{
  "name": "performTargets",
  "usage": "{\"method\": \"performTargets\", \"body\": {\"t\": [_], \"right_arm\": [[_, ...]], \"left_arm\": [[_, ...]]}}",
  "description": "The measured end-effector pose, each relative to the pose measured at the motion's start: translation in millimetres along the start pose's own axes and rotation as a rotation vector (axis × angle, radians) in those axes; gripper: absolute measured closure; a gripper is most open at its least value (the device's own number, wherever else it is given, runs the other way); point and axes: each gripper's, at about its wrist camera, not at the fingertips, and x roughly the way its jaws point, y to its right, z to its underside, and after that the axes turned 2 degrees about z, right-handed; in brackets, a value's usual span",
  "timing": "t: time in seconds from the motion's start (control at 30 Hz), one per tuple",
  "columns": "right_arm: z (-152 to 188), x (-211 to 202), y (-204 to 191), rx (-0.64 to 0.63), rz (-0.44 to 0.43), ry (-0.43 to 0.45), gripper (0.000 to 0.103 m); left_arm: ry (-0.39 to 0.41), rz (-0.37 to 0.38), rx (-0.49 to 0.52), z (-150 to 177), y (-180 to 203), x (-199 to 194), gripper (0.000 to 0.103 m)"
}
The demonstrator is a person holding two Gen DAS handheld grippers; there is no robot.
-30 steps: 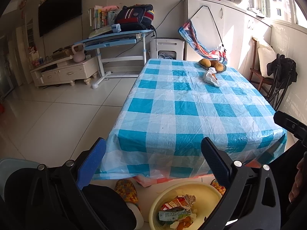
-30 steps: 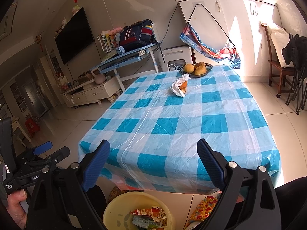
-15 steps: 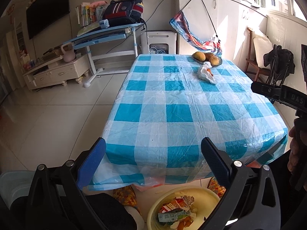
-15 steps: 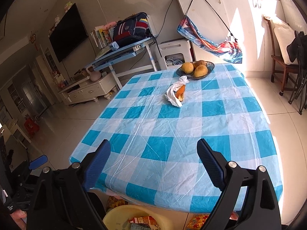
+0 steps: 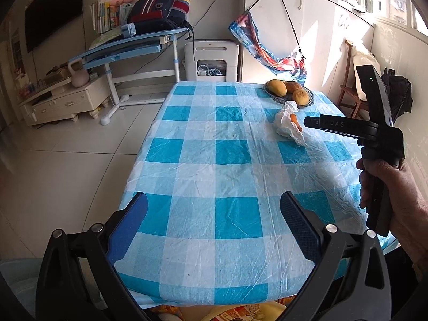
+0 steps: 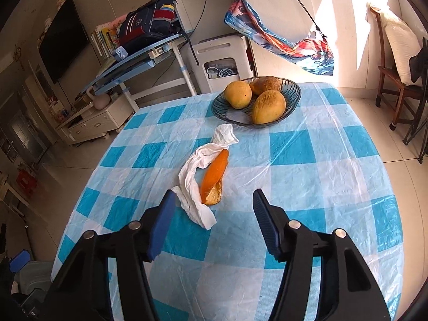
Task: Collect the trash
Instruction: 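Grasp the orange carrot piece with the right tool while the left tool grasps the white plastic bag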
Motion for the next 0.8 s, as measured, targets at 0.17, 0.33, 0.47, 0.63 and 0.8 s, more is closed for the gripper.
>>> {"method": "performTargets", "body": {"t": [0.17, 0.33, 0.47, 0.63, 0.8], "right_arm": [[-12, 28, 1, -0.043, -0.012, -0.042, 0.054], [-15, 42, -14, -0.157, -0.025, -0.102, 0.077], [-15, 39, -8, -0.217, -0.036, -0.142, 0.086], [-19, 12, 29, -0.163, -0.077, -0.154, 0.087], [-14, -17, 62, -0.055, -0.157, -0.136, 0.087]], "left_arm": [[0.002, -0.001, 0.012, -21, 5, 20, 0.007], [0.0, 0.006, 0.017, -44, 13, 44, 0.007], [0.0, 0.027, 0.038, -66, 32, 67, 0.007], [-0.036, 0.066, 0.046, -92, 65, 116, 0.007], [-0.072, 0.042, 0.067, -111, 96, 167, 0.007]]}}
